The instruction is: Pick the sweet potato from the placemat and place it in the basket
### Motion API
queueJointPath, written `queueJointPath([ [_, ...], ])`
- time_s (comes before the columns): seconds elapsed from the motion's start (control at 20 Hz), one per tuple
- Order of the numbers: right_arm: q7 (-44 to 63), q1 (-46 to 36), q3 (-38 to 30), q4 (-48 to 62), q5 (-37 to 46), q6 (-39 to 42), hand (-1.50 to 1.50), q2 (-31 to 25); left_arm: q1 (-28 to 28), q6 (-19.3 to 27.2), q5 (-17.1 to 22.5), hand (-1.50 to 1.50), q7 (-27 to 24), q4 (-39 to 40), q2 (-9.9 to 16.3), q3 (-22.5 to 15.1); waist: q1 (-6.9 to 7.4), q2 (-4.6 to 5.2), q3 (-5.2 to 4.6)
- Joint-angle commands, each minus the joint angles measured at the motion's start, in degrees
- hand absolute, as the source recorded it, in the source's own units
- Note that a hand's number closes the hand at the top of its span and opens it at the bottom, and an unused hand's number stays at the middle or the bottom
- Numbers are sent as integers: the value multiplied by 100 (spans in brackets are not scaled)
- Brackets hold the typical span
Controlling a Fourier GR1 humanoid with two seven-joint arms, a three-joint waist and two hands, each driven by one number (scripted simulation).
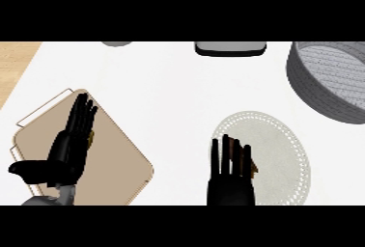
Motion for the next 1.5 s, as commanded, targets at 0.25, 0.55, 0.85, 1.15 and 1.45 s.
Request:
queueJointPath([
  [0.25,227,287,34,501,437,-706,-150,76,149,-204,-261,0,390,-346,-203,211,-5,-4,2],
  [0.55,152,-195,-235,800,286,-578,-150,283,-221,-633,-382,0,138,395,-445,587,-12,2,0],
  [0.85,-324,-134,-849,1186,203,-1074,-150,88,284,-338,-778,0,632,-686,-544,350,9,-5,2],
  [1.15,-333,-476,-1194,1977,137,-1254,-150,285,89,-622,-797,0,572,-292,-718,634,10,3,1],
  [1.45,-147,11,-768,1545,195,-1194,-150,285,532,-859,-955,0,536,-631,-769,790,8,-4,1],
])
